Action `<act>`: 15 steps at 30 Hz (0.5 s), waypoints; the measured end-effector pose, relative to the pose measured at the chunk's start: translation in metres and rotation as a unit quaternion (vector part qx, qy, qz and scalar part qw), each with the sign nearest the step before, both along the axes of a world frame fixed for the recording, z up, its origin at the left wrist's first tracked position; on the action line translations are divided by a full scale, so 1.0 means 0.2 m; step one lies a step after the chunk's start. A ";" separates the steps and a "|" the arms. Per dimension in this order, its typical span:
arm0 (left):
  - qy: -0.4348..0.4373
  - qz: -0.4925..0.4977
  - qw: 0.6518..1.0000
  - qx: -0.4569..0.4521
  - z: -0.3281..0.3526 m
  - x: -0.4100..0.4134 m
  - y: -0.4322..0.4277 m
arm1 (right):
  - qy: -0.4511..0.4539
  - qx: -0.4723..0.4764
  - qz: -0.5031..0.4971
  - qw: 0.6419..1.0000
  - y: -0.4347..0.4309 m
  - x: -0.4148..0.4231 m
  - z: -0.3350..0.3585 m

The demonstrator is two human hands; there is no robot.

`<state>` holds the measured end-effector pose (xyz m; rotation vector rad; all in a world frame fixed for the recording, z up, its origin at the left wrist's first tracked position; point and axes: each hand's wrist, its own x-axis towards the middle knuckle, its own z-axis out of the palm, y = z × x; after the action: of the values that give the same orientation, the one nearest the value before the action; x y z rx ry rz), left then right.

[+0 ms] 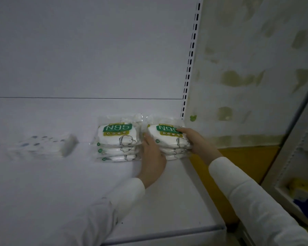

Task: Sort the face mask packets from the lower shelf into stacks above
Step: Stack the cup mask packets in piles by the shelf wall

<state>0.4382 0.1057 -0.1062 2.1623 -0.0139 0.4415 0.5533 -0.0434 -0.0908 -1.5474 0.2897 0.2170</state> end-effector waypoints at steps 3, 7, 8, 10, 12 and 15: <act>0.006 -0.009 0.997 0.077 0.03 -0.06 -0.02 | -0.006 0.006 -0.012 1.000 0.02 -0.01 0.01; 0.019 -0.004 0.984 0.179 0.07 -0.14 -0.02 | -0.017 -0.008 -0.015 1.000 0.06 0.00 0.01; 0.013 -0.002 0.980 0.200 0.08 -0.16 -0.01 | -0.025 -0.023 -0.019 0.999 0.08 -0.02 0.02; -0.004 0.015 0.971 0.237 0.10 -0.20 0.03 | -0.037 -0.086 -0.040 0.995 0.10 -0.07 0.06; -0.028 0.031 0.966 0.256 0.11 -0.23 0.09 | -0.062 -0.188 -0.058 0.978 0.10 -0.11 0.11; -0.029 0.021 0.962 0.271 0.13 -0.26 0.20 | -0.089 -0.224 -0.028 0.970 0.06 -0.16 0.17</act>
<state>0.3859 0.1461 -0.0794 2.6912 -0.1357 0.5753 0.5221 -0.0305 -0.0573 -1.9891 0.2511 -0.0384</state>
